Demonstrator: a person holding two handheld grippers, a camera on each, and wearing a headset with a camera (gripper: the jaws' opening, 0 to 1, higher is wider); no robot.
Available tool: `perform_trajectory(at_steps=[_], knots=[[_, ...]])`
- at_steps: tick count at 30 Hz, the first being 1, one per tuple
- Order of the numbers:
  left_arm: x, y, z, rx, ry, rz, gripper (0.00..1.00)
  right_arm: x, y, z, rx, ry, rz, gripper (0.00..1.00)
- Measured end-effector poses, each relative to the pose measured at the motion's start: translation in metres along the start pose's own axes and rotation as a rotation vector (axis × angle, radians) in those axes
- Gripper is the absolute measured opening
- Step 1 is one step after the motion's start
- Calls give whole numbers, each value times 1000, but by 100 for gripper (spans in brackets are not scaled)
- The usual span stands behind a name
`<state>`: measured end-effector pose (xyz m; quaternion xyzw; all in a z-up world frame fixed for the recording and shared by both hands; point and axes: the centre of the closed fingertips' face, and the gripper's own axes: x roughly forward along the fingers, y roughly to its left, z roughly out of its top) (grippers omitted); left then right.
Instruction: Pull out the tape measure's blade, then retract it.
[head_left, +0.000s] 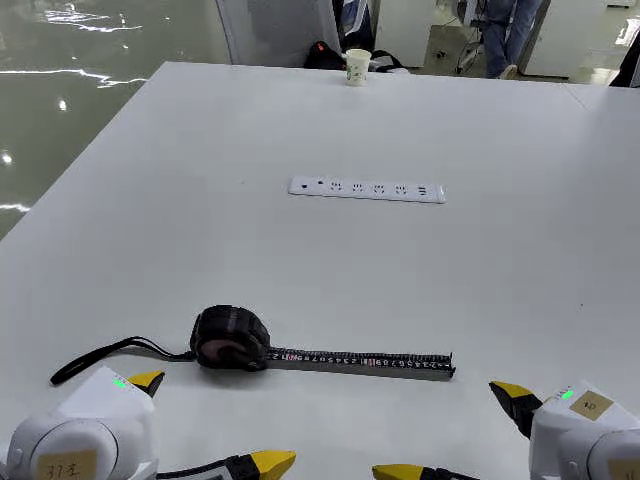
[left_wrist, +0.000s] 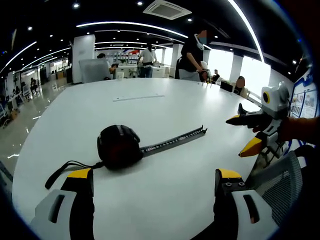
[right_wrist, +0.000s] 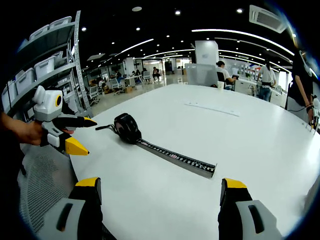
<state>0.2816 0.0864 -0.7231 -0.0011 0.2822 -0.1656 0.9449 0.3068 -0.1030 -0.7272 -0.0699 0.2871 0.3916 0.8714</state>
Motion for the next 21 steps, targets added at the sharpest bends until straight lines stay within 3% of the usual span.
perform_trajectory(at_steps=[21], knots=[[-2, -1, 4, -8, -5, 17, 99, -1, 8, 1, 12, -9, -9, 99]])
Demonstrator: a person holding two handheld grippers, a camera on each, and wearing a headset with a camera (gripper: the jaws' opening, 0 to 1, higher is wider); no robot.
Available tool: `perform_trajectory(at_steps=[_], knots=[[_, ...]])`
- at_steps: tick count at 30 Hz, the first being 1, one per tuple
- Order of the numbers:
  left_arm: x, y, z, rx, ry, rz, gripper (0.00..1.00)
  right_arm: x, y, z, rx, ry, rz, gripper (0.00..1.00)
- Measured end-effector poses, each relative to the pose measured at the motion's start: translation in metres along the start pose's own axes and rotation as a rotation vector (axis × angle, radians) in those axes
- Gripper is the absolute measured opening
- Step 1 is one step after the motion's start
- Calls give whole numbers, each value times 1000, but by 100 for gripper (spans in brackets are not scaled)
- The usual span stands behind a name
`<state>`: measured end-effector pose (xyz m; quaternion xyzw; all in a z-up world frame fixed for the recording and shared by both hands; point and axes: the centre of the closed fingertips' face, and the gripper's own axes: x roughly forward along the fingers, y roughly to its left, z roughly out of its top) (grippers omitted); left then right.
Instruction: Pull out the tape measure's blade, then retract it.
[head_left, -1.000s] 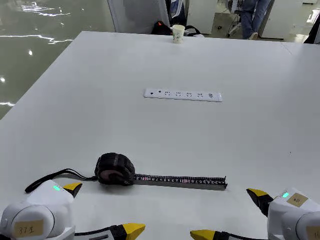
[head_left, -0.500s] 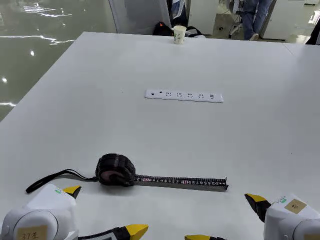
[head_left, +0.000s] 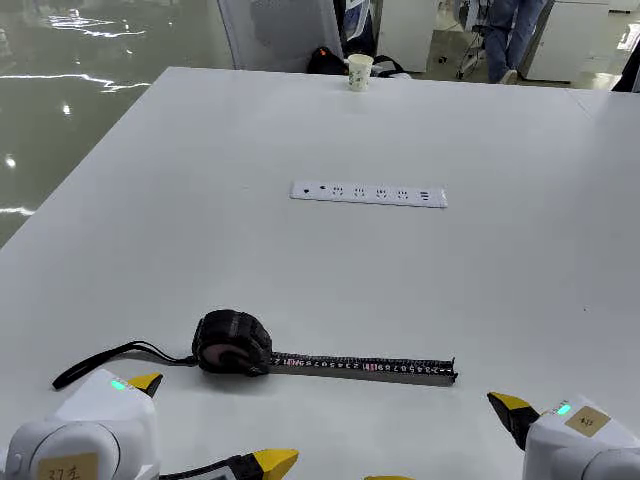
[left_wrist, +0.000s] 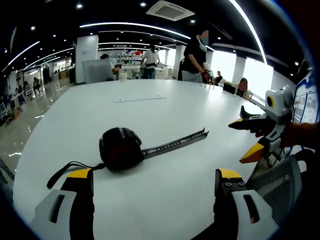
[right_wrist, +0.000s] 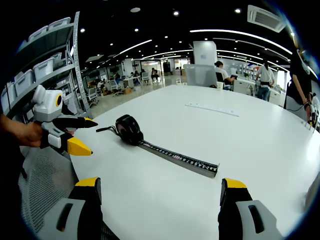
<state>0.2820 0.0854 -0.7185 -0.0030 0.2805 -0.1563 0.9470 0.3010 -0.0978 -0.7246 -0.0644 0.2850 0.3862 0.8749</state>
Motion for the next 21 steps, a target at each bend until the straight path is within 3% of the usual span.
perform_trajectory(at_steps=[6, 21], knots=[[2, -5, 0, 9, 5, -10, 99, 0, 0, -2, 3, 5, 2, 99], [5, -1, -1, 3, 17, 8, 99, 0, 0, -4, -3, 16, 11, 99]])
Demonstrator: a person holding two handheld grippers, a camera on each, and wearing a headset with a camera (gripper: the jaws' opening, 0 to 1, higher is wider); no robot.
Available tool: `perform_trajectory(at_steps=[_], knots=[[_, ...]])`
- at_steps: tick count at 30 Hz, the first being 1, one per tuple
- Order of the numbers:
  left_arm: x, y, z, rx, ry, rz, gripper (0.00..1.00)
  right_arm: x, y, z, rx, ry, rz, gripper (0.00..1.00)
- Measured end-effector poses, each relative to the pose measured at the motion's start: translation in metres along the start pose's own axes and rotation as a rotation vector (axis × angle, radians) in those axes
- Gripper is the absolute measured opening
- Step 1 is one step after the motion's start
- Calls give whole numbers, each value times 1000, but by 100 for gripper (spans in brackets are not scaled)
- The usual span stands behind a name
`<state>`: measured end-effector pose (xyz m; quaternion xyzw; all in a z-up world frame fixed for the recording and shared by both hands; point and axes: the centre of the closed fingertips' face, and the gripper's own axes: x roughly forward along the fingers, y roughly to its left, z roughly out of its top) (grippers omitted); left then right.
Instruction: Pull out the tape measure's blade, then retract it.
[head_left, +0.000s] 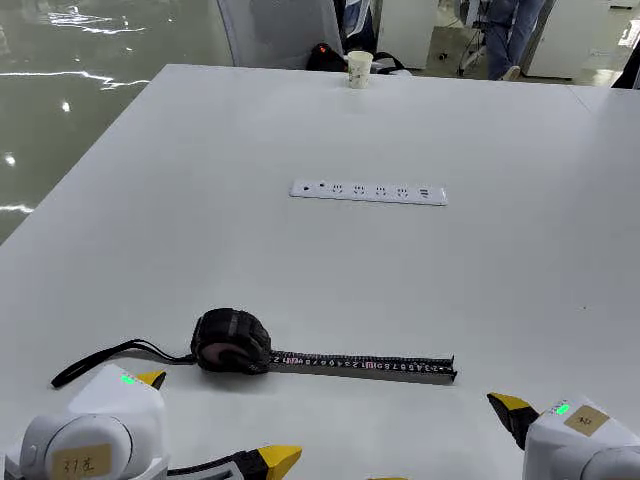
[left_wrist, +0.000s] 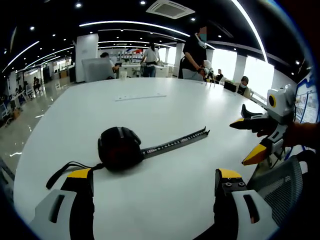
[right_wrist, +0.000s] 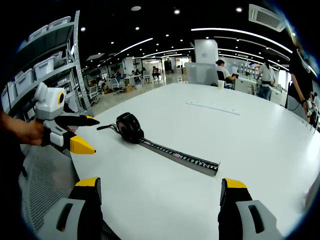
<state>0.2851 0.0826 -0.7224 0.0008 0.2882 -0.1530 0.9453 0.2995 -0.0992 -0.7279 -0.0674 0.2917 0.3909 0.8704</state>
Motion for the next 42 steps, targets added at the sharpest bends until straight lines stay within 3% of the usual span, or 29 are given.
perform_trajectory(at_steps=[17, 34, 42], knots=[[11, 4, 7, -4, 0, 25, 99, 3, -2, -3, -45, 28, 28, 98], [22, 19, 13, -37, -7, 75, 97, 10, -10, -6, -73, 57, 65, 91], [26, 25, 11, -64, -2, 87, 97, 13, -17, -7, -93, 79, 68, 88]])
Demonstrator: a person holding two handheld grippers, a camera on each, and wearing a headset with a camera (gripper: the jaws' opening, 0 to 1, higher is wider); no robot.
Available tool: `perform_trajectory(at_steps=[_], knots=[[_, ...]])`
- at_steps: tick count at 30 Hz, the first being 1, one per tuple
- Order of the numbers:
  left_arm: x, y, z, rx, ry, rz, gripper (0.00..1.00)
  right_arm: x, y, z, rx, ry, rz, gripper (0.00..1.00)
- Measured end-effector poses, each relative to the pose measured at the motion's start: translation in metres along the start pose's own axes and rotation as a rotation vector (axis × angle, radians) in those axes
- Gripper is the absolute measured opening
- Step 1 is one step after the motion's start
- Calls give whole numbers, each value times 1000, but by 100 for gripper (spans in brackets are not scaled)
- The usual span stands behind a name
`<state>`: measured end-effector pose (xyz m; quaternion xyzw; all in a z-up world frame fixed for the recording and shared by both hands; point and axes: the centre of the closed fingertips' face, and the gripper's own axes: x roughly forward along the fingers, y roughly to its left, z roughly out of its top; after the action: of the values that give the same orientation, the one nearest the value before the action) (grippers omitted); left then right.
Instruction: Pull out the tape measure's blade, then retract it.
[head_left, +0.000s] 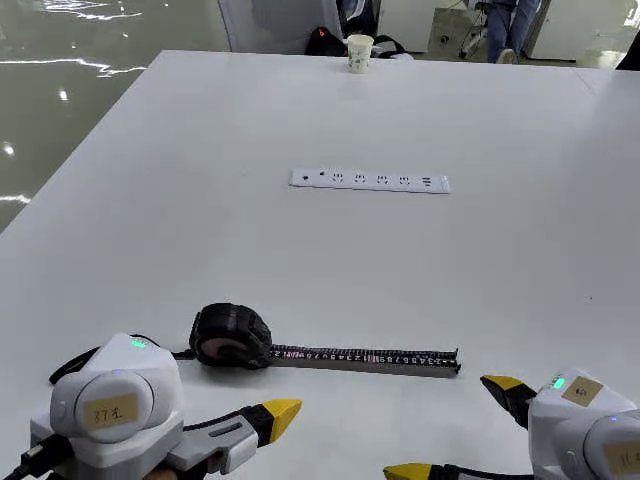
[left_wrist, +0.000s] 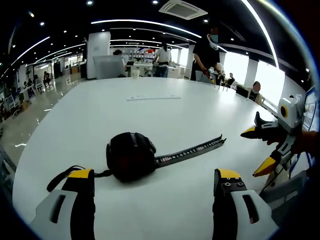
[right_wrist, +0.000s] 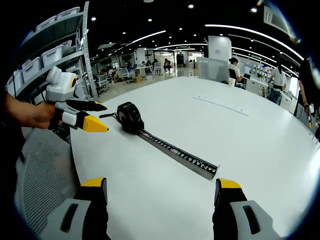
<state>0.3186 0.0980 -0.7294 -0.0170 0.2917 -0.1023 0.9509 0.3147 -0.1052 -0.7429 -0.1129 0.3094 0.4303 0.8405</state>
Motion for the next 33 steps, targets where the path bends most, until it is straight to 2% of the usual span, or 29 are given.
perform_trajectory(at_steps=[9, 19, 26, 33], knots=[[7, 4, 5, -12, -5, 6, 96, 3, -5, -4, -26, 37, 16, 86], [17, 6, 11, -26, -12, 12, 93, 6, -13, -6, -63, 69, 37, 77], [24, 10, 15, -31, -10, 34, 89, 7, -21, -6, -80, 88, 44, 72], [31, 18, 17, -59, -10, 61, 87, 7, -29, -4, -88, 94, 43, 70]])
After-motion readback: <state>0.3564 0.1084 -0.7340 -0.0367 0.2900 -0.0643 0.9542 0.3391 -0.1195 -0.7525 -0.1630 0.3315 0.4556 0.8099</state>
